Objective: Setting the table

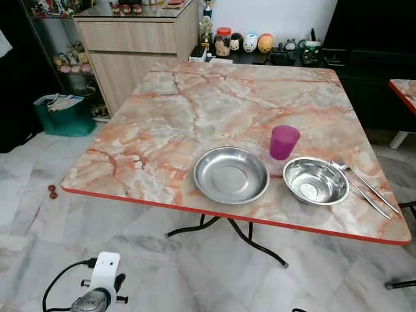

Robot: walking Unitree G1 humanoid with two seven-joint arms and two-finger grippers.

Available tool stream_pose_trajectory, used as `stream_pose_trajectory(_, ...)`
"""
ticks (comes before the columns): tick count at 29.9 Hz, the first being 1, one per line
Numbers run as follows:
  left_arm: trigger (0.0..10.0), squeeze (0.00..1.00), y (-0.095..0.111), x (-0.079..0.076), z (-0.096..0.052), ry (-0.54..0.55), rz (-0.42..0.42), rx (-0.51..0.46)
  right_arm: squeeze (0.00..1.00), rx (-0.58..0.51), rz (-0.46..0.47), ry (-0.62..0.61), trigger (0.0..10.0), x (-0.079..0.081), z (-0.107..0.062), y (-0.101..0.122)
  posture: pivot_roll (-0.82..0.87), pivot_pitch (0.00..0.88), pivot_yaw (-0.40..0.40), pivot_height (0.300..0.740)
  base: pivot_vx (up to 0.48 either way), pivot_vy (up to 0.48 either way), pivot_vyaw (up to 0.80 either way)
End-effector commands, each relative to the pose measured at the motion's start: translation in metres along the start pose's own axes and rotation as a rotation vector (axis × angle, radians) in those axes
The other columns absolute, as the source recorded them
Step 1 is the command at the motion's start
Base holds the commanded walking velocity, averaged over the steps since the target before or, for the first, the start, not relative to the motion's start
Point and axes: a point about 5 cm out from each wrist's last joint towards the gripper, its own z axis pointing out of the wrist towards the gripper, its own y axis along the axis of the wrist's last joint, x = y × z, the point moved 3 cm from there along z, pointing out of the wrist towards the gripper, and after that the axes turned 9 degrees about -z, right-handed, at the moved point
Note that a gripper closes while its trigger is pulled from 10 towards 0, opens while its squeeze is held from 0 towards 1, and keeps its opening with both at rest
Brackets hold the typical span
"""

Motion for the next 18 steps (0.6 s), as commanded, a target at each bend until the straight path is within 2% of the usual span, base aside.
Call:
stream_pose_trajectory(1,10.0,0.0,-0.003,0.006,-0.008,-0.008,0.018,-0.054,0.0,0.015,-0.011,-0.013,10.0,-0.005,0.0,-0.003,0.17,0.0,-0.065,0.728,0.0,0.0,0.0)
stream_pose_trajectory(3,10.0,0.0,0.0,0.008,-0.01,-0.006,0.013,-0.089,0.0,0.016,-0.02,-0.012,10.0,-0.006,0.0,-0.003,0.18,0.0,-0.074,0.728,0.0,0.0,0.0)
stream_pose_trajectory(6,10.0,0.0,0.018,0.016,-0.019,0.01,-0.007,-0.233,0.0,0.014,-0.037,-0.008,10.0,-0.007,0.0,-0.002,0.2,0.0,-0.09,0.728,0.0,0.0,0.0)
stream_pose_trajectory(7,10.0,0.0,0.023,0.017,-0.024,0.012,0.003,-0.275,0.0,0.013,-0.046,-0.007,10.0,-0.008,0.0,-0.002,0.2,0.0,-0.093,0.728,0.0,0.0,0.0)
stream_pose_trajectory(11,10.0,0.0,0.027,0.015,-0.04,-0.005,0.055,-0.342,0.0,0.009,-0.05,-0.007,10.0,-0.009,0.0,-0.001,0.2,0.0,-0.093,0.728,0.0,0.0,0.0)
stream_pose_trajectory(12,10.0,0.0,0.029,0.012,-0.048,-0.015,0.064,-0.374,0.0,0.008,-0.049,-0.008,10.0,-0.009,0.0,-0.001,0.2,0.0,-0.092,0.728,0.0,0.0,0.0)
stream_pose_trajectory(14,10.0,0.0,0.046,0.001,-0.067,-0.039,0.084,-0.47,0.0,0.004,-0.055,-0.01,10.0,-0.01,0.0,0.0,0.21,0.0,-0.094,0.728,0.0,0.0,0.0)
stream_pose_trajectory(17,10.0,0.0,0.064,0.0,-0.074,-0.018,0.104,-0.536,0.0,0.003,-0.057,-0.009,10.0,-0.011,0.0,0.0,0.21,0.0,-0.097,0.728,0.0,0.0,0.0)
stream_pose_trajectory(18,10.0,0.0,0.084,0.004,-0.079,0.044,0.134,-0.601,0.0,0.004,-0.063,-0.008,10.0,-0.011,0.0,0.001,0.22,0.0,-0.1,0.728,0.0,0.0,0.0)
